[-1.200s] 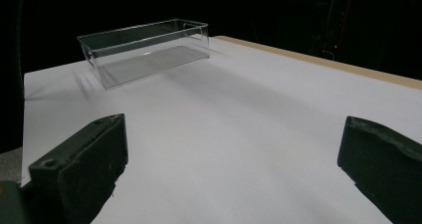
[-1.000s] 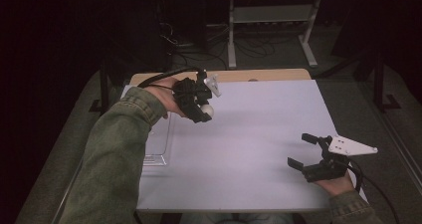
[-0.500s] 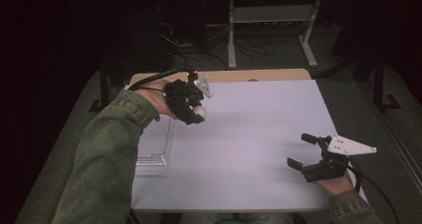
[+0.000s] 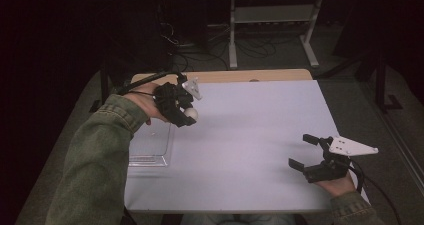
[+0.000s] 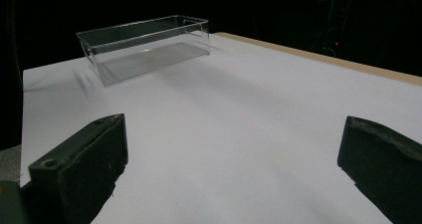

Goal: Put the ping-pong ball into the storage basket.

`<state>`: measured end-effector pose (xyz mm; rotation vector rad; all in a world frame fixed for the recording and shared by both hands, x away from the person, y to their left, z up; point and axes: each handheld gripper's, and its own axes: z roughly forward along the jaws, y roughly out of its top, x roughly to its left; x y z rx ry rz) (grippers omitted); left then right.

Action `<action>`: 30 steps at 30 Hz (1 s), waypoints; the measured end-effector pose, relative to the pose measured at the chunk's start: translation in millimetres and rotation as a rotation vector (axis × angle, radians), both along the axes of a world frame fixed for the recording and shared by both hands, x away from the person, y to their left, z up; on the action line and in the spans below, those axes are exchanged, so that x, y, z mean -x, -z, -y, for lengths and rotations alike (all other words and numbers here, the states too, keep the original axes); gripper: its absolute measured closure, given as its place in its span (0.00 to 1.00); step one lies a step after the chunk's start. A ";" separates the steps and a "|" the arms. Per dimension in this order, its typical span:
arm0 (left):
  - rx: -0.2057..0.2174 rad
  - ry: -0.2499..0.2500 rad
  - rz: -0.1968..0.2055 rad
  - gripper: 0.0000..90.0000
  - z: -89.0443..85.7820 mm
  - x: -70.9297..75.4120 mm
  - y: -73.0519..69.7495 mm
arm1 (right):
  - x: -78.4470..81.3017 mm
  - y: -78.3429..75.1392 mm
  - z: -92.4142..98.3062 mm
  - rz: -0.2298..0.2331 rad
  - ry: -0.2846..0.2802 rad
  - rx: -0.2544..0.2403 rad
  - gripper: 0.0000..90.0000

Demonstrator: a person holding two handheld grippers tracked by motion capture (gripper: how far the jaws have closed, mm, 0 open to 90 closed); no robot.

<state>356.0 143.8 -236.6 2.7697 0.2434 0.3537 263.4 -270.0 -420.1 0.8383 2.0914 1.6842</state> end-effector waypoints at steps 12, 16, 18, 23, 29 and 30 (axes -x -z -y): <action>-0.009 -0.030 -0.005 0.57 -15.7 2.9 -0.1 | -0.2 0.4 -0.2 -0.002 -0.002 0.001 0.00; -0.030 -0.040 -0.013 0.57 -20.0 3.7 3.2 | 0.0 0.4 -0.4 0.000 -0.001 0.002 0.00; -0.029 -0.045 -0.012 0.57 -23.3 4.0 3.3 | 0.0 0.4 -0.5 0.000 0.000 0.003 0.00; -0.028 -0.056 -0.012 0.57 -29.9 5.0 2.7 | -0.1 0.7 -0.4 -0.003 0.003 0.006 0.00; -0.028 -0.081 -0.014 0.57 -43.8 8.9 1.9 | -0.4 0.9 -0.6 -0.008 0.005 0.010 0.00; -0.028 -0.081 -0.017 0.57 -45.5 9.2 2.2 | -0.4 0.9 -0.4 -0.010 0.005 0.010 0.00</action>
